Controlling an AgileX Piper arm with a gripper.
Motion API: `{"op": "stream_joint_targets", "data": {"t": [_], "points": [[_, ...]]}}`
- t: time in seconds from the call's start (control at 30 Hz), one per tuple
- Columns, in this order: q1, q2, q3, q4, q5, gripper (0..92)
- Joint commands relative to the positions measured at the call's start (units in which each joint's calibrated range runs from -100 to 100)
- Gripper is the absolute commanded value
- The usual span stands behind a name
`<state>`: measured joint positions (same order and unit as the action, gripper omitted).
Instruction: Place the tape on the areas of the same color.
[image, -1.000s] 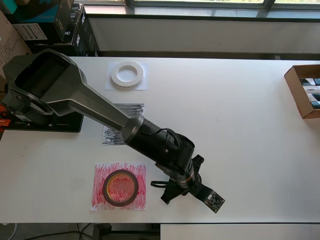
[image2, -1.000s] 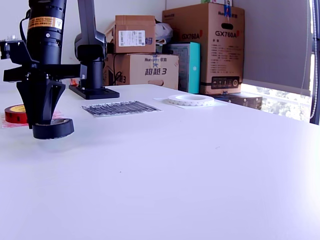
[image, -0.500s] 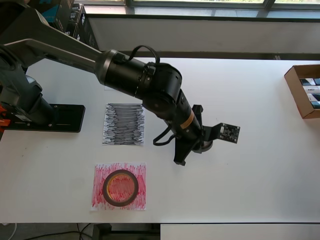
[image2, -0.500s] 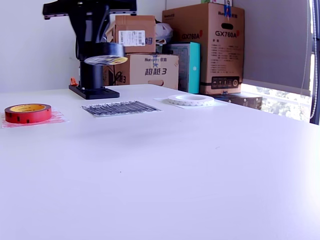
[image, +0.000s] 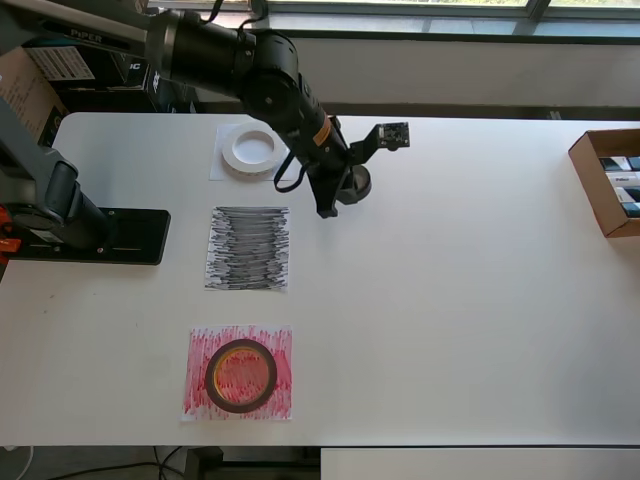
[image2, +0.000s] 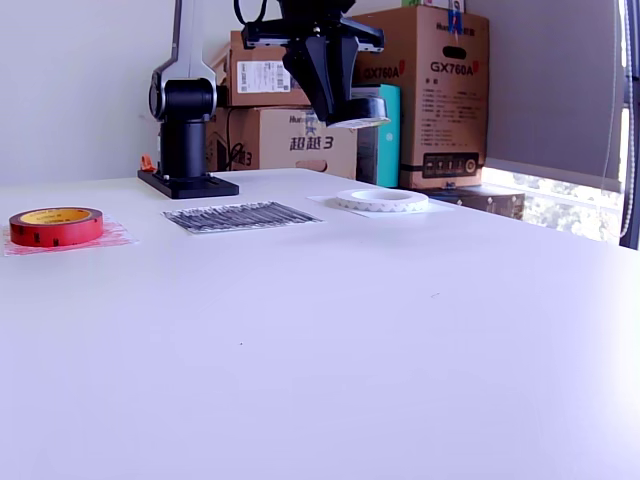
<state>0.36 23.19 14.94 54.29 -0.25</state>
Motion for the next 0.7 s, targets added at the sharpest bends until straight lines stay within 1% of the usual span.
{"op": "stream_joint_targets", "data": {"t": [0.0,0.17,0.37,0.53,0.67], "points": [[2.73,-2.89,10.09,-3.00,-1.21,0.0],[2.89,-7.75,19.09,-9.02,-3.83,0.0],[2.73,-14.49,27.36,-14.37,-6.62,0.0],[1.79,-18.32,32.45,-16.66,-8.66,0.0],[0.52,-20.38,36.08,-18.44,-8.83,0.0]]}}
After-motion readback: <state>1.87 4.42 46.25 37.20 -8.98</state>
